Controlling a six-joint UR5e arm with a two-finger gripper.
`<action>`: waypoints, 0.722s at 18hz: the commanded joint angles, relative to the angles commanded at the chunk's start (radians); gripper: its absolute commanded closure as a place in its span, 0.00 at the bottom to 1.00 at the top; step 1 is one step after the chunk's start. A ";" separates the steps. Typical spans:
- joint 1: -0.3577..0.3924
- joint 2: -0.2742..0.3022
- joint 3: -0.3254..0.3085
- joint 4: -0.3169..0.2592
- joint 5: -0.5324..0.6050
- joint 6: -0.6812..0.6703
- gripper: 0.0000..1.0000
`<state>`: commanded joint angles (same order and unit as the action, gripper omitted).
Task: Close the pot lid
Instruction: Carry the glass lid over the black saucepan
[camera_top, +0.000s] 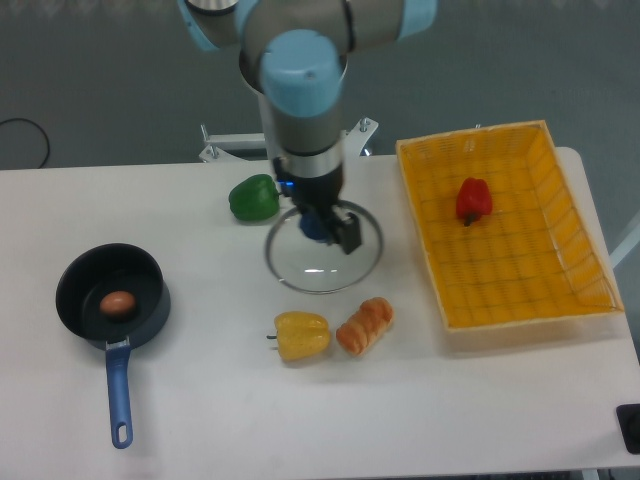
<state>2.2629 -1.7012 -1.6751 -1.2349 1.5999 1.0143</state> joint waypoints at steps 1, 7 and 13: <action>-0.028 -0.003 0.000 0.002 -0.002 -0.037 0.41; -0.175 -0.018 -0.002 0.006 -0.003 -0.244 0.41; -0.316 -0.100 0.003 0.012 -0.002 -0.420 0.41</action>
<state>1.9469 -1.8008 -1.6721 -1.2226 1.5984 0.5940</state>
